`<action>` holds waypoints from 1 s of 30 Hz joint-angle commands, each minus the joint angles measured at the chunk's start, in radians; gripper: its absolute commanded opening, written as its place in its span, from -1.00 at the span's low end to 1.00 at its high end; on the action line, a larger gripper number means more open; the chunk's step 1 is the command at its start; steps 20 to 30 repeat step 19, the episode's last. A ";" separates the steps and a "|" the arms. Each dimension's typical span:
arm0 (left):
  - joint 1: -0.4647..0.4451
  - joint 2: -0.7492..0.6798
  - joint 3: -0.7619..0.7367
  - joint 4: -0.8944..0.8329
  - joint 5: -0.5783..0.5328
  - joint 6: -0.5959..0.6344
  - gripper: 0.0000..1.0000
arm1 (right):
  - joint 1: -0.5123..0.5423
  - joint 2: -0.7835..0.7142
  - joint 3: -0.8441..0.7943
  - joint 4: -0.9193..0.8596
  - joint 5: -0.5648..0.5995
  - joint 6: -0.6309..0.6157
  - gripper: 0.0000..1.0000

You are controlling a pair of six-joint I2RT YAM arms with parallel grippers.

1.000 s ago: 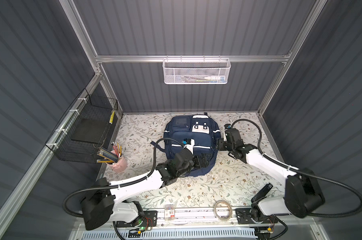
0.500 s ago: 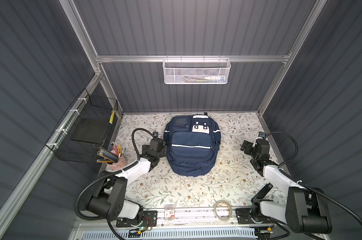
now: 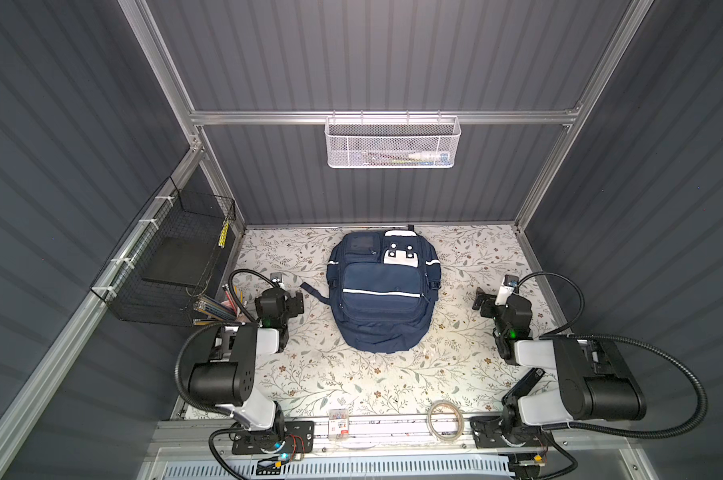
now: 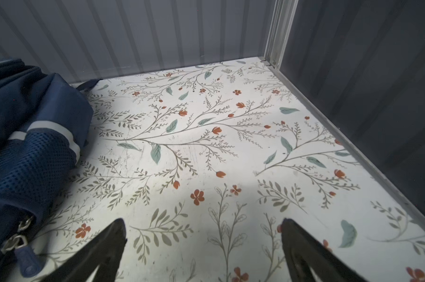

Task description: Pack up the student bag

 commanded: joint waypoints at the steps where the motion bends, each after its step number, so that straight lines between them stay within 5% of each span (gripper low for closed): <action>1: 0.003 0.087 -0.046 0.274 0.088 -0.025 0.99 | -0.003 -0.002 0.024 0.047 0.036 0.004 0.98; 6: 0.003 0.076 0.009 0.131 0.083 -0.022 1.00 | -0.001 0.001 0.017 0.065 0.038 0.003 0.98; 30: -0.006 0.086 0.007 0.159 0.063 -0.015 1.00 | -0.002 0.000 0.019 0.059 0.034 0.002 0.98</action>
